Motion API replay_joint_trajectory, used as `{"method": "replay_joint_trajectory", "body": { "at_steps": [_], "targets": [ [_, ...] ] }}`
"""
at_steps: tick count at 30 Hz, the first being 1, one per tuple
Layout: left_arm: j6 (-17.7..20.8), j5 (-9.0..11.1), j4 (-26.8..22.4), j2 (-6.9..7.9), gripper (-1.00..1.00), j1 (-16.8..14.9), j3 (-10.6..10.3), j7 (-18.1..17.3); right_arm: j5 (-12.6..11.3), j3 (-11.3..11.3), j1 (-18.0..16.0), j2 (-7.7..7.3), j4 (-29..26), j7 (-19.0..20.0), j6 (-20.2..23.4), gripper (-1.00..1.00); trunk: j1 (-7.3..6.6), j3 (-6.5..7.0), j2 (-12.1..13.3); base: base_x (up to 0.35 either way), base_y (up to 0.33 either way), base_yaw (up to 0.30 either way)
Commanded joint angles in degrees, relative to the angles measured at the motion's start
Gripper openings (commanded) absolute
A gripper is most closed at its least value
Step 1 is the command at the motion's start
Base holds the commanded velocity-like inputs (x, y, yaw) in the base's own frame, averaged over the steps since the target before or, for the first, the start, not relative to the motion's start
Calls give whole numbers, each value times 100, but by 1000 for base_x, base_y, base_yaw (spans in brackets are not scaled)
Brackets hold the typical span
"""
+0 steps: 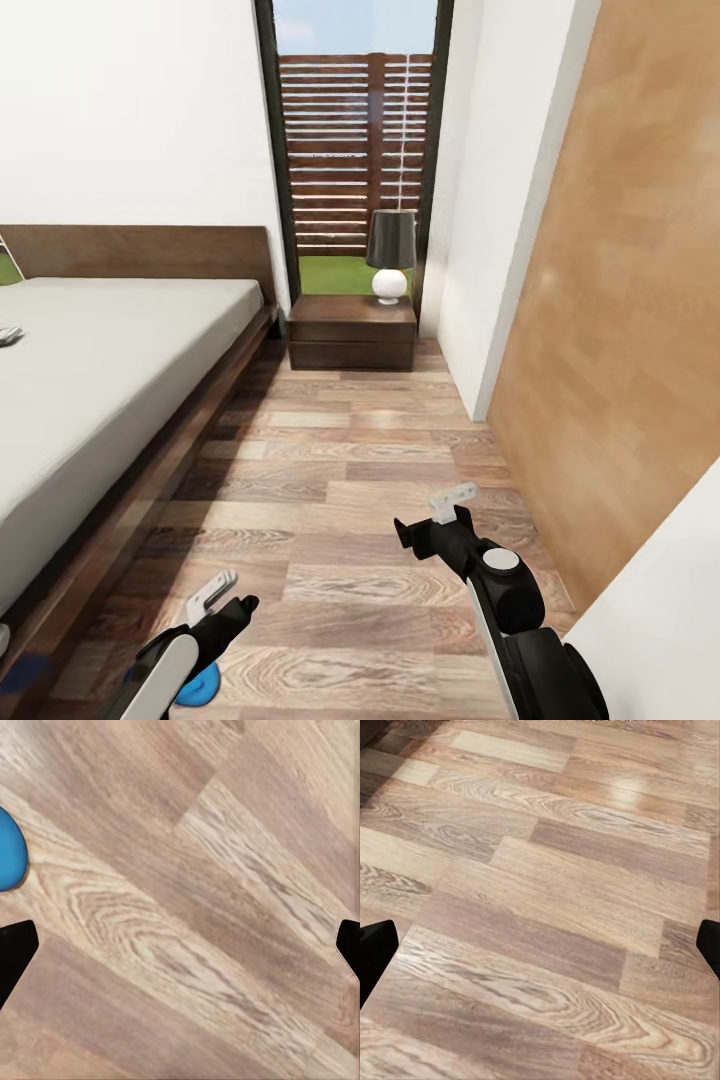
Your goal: In the bedroom, move the book from the bed onto either nightstand, and place the two sandals side by side next to the bed.
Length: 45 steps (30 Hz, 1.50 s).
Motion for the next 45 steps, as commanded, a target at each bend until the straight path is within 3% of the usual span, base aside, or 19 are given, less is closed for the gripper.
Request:
{"method": "replay_joint_trajectory", "body": {
  "at_steps": [1,28,45],
  "targets": [
    [1,44,-10,6,100,-3,-14,49,61,-2,-3,2,-7,45,24,100,1,-6,-2,220,-106,8],
    [1,72,-5,28,100,-3,-4,47,61,-2,-4,2,-7,43,22,100,1,-6,-2,211,-55,1],
    [1,71,-5,24,100,-3,-4,47,61,-2,-2,2,-7,45,24,100,1,-6,-2,305,-1,0]
  ]
}}
